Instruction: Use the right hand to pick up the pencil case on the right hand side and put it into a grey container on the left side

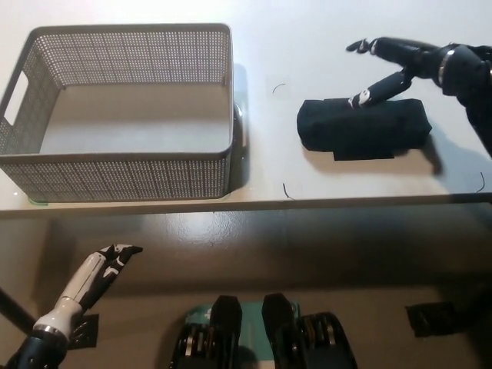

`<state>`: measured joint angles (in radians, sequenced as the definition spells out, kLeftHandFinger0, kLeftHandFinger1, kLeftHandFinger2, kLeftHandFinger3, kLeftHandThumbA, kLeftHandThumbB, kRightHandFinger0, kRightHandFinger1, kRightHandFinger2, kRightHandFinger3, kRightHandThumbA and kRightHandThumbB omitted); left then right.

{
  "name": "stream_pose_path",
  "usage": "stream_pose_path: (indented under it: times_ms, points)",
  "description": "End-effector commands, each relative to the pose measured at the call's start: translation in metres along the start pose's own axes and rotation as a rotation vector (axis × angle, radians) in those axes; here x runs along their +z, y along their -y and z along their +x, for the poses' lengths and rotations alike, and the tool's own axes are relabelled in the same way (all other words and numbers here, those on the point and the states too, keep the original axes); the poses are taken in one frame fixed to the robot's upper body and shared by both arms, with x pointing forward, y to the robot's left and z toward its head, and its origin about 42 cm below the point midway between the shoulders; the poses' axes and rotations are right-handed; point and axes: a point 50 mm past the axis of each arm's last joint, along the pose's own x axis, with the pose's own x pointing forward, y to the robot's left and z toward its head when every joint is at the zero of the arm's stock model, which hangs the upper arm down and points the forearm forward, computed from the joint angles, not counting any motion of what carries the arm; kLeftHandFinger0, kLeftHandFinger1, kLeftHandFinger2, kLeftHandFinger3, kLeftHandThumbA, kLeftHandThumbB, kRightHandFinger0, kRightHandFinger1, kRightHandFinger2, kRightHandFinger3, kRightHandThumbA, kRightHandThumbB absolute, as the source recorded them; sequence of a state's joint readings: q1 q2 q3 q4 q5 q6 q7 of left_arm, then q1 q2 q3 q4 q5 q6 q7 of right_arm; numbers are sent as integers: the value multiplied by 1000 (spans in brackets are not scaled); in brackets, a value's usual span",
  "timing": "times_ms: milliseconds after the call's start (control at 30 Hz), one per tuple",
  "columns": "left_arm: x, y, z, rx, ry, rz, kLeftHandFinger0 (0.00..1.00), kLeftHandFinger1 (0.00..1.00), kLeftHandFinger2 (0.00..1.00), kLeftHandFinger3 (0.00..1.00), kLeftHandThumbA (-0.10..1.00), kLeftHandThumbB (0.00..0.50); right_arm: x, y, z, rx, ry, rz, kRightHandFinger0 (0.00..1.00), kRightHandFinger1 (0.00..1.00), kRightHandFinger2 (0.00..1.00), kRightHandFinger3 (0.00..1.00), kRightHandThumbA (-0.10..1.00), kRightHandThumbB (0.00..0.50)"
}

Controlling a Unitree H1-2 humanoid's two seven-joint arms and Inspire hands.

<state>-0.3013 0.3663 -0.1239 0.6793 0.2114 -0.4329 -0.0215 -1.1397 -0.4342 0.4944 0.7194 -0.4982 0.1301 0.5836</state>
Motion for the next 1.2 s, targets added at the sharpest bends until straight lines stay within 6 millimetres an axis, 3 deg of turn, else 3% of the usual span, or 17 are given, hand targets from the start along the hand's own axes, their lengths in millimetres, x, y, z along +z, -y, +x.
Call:
stream_pose_path:
  times_ms: [0, 267, 633, 1000, 1167]
  points:
    - [11, -19, 9, 23, 69, 42, 868, 884, 803, 725, 1000, 500, 26, 31, 3, 11, 44, -88, 1000, 1000, 1000, 1000, 889, 500]
    - [13, -20, 11, 22, 74, 37, 865, 873, 798, 732, 1000, 500, 29, 17, 18, 78, 15, -60, 1000, 1000, 1000, 1000, 774, 500]
    - [15, -20, 12, 23, 81, 21, 867, 874, 798, 734, 1000, 500, 18, -4, 27, 135, 4, -14, 1000, 1000, 1000, 1000, 727, 500]
    - [17, -21, 14, 18, 89, 23, 878, 881, 810, 759, 1000, 500, 9, -6, 28, 131, -22, -9, 1000, 1000, 1000, 1000, 686, 500]
    - [17, -22, 15, 20, 89, 24, 882, 884, 813, 762, 1000, 500, 4, -11, 31, 124, -30, -48, 1000, 1000, 1000, 1000, 723, 500]
